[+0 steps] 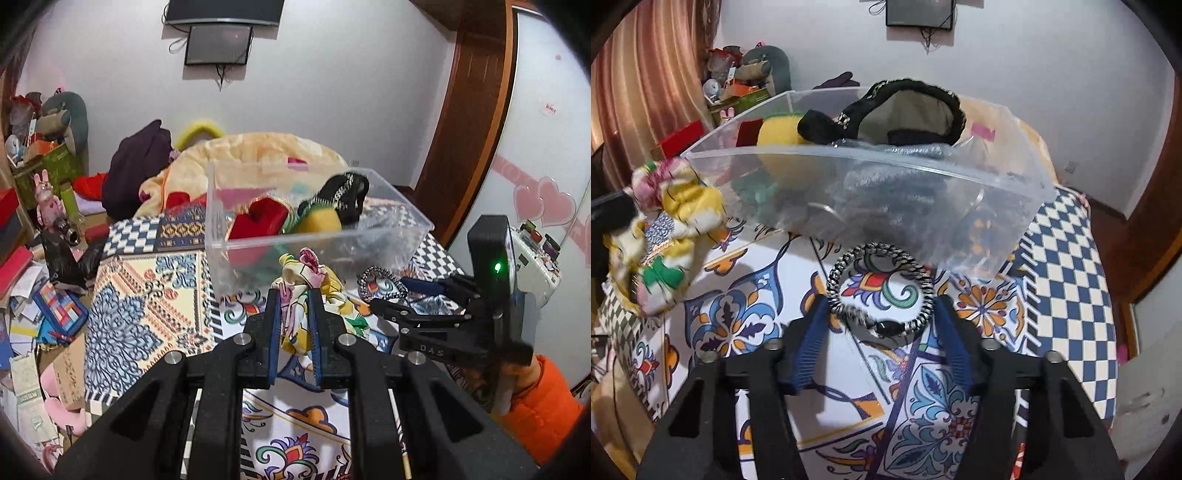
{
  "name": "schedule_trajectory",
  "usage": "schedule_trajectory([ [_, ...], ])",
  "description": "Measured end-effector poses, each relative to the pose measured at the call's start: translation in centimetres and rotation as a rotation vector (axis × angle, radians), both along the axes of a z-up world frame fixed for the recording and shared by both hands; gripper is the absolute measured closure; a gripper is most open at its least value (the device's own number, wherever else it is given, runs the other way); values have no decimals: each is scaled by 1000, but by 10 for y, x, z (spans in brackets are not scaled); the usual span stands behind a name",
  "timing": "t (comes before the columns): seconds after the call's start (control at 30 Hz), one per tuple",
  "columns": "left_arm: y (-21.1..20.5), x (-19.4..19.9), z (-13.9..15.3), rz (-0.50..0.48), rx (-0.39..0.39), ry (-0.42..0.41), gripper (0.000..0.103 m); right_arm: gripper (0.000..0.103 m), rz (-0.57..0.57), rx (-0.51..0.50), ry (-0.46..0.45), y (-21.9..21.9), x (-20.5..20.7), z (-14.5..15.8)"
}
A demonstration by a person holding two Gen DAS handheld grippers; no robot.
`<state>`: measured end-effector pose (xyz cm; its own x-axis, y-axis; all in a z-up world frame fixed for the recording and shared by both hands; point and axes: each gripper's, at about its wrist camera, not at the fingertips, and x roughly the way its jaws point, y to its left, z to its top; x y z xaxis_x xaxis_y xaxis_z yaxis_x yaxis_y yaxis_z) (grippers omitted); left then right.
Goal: Organize soft objects
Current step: 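Grasp the floral scrunchie with the left tool while the right tool grasps the braided bracelet, then place the scrunchie and bracelet into the clear box and release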
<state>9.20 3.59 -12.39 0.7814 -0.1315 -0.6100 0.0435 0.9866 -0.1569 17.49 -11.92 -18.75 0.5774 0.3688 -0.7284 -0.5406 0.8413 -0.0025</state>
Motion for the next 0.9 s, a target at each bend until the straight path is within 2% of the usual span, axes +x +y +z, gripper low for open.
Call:
schedule_trajectory([
  [0.03,0,1,2,3,2,-9,89,72,-10,-9,-10,-1,0,2],
  [0.07,0,1,5,7,3,-18,89,89,-4,-4,-6,-3,0,3],
  [0.1,2,2,9,12,2,-29,89,93,7,17,12,-9,0,4],
  [0.17,4,4,13,23,3,-43,89,93,20,65,41,-16,-2,6],
  [0.4,14,16,31,65,12,-93,89,93,24,122,-16,-35,-20,21],
  [0.57,19,26,48,96,23,-144,89,93,21,180,-92,-45,-28,52],
  [0.73,20,43,62,126,27,-194,89,93,-10,241,-160,-40,-11,86],
  [0.9,17,66,59,156,43,-199,89,92,-51,254,-198,-33,4,99],
])
